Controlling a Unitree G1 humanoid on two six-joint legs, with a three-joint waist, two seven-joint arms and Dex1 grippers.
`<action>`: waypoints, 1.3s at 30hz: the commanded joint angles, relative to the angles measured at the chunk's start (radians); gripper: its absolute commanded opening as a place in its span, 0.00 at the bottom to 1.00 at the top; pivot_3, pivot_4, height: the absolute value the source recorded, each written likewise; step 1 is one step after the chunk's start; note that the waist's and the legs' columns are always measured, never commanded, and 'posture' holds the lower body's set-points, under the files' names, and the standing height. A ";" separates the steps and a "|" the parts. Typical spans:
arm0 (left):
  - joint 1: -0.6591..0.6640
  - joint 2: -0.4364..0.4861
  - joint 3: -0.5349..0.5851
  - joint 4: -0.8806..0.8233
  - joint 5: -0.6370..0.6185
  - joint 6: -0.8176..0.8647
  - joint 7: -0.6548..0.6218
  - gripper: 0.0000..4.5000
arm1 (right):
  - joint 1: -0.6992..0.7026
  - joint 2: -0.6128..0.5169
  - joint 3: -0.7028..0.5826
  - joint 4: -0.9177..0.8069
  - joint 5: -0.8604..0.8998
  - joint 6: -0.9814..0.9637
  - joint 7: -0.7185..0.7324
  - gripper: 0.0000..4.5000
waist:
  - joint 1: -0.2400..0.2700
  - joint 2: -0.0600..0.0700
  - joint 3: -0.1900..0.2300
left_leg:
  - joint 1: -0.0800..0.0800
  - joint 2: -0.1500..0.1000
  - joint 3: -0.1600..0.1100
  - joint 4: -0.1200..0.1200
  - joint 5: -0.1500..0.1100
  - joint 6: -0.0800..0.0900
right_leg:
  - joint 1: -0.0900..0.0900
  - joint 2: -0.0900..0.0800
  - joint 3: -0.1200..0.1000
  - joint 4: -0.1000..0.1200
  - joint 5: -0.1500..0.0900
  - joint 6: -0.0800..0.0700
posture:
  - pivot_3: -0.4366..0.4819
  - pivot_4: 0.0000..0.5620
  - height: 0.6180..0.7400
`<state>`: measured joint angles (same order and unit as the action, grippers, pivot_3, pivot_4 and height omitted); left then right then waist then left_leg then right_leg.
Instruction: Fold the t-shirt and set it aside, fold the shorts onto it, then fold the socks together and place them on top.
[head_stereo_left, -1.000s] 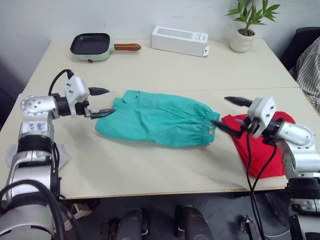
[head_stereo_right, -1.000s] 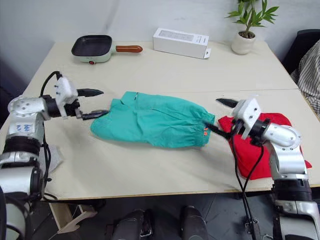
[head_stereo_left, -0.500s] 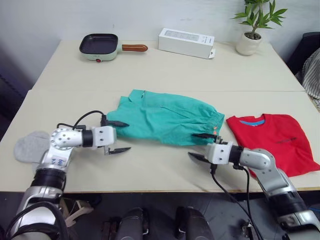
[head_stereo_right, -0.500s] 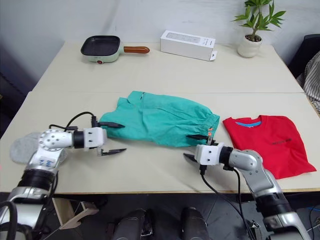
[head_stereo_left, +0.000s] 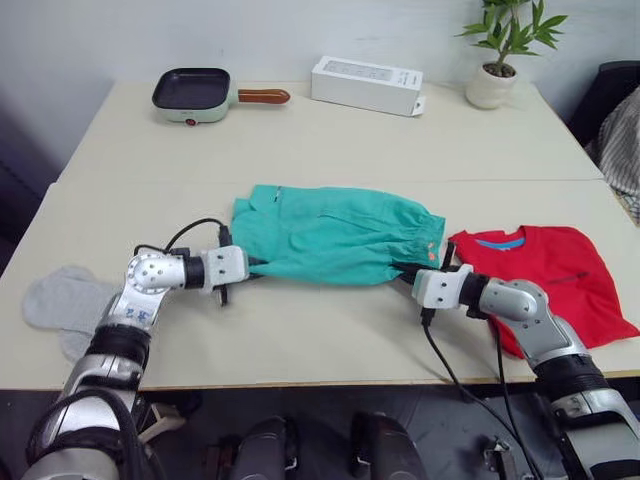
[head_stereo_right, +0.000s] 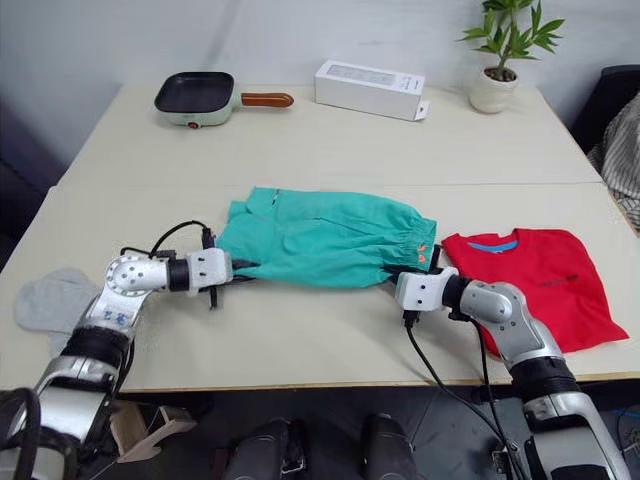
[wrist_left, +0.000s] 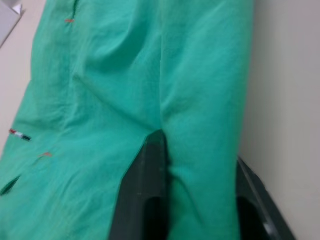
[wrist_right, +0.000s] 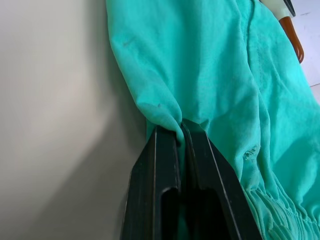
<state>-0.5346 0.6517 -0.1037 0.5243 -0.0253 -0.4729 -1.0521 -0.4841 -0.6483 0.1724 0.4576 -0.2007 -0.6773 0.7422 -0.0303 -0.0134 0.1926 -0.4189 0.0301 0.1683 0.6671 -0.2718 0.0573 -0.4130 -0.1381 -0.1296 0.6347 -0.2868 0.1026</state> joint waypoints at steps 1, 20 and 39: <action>0.172 0.081 0.052 -0.295 -0.103 0.114 -0.043 0.01 | -0.027 -0.027 0.000 0.055 0.080 -0.111 0.061 0.00 | -0.008 0.000 0.000 | 0.000 0.000 0.000 0.000 0.000 0.000 | 0.000 0.000 0.000 0.000 0.000 0.000 | 0.48 0.27 1.00; 0.680 0.133 0.189 -0.782 -0.063 0.282 0.180 0.01 | 0.292 -0.156 -0.034 -0.198 0.242 -0.095 0.167 0.00 | 0.002 0.001 0.000 | 0.014 0.001 -0.003 -0.004 -0.010 -0.010 | 0.014 -0.008 0.008 -0.009 -0.002 -0.003 | 0.48 0.27 1.00; 0.712 0.379 0.489 -0.997 -0.723 0.799 -0.109 0.58 | 0.533 -0.425 -0.235 -0.806 1.056 0.800 0.349 0.45 | 0.001 0.004 0.002 | 0.014 0.003 -0.008 -0.005 -0.012 -0.011 | 0.017 -0.009 0.005 -0.013 -0.005 -0.007 | 0.48 0.27 1.00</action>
<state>0.1983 1.0214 0.3507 -0.4333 -0.6593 0.2601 -1.1579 0.0625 -1.0653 -0.0229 -0.2755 0.7564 0.0117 1.1252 -0.0294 -0.0092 0.1946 -0.4042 0.0332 0.1597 0.6618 -0.2839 0.0467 -0.3954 -0.1466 -0.1254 0.6212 -0.2915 0.0957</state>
